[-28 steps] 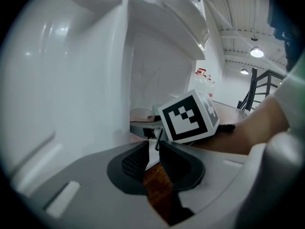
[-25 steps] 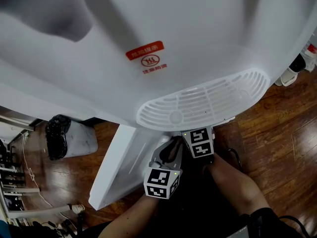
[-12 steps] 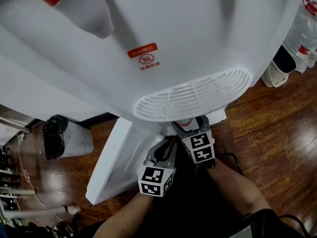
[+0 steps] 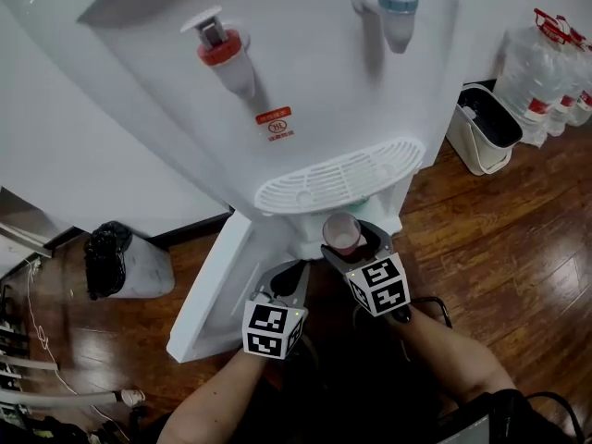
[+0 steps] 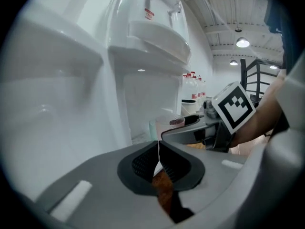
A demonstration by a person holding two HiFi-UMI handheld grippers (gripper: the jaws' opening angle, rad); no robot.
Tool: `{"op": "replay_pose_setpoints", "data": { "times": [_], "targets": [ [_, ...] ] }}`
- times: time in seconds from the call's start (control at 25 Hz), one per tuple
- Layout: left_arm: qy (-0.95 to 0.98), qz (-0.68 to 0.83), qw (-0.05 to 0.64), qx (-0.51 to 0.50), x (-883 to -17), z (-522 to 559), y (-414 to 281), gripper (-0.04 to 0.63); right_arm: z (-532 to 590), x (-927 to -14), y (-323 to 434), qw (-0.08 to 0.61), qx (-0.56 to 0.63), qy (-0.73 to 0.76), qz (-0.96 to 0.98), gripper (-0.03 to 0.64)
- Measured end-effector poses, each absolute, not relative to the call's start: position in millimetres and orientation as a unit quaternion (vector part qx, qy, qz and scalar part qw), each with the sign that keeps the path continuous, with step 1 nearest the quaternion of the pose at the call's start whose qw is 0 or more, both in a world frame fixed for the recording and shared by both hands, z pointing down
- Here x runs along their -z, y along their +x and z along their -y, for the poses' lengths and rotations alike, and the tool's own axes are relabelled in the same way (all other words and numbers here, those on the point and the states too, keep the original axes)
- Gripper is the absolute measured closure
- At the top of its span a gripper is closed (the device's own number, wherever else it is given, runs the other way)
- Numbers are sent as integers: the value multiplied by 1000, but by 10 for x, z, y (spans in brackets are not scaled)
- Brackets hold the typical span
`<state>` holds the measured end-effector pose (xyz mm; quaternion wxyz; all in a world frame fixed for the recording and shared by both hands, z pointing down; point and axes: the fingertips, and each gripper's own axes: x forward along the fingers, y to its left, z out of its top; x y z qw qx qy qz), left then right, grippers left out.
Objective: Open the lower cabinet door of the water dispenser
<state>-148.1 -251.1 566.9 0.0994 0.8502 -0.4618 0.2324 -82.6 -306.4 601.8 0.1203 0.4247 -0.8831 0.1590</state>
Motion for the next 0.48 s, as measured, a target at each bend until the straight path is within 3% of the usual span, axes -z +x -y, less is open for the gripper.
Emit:
{"op": "replay_pose_setpoints", "data": {
  "times": [0.48],
  "targets": [
    [870,448,94,-184,-4813,2305,-1394,529,2542,-5270,-746,131,-143,371,908,247]
  ]
}}
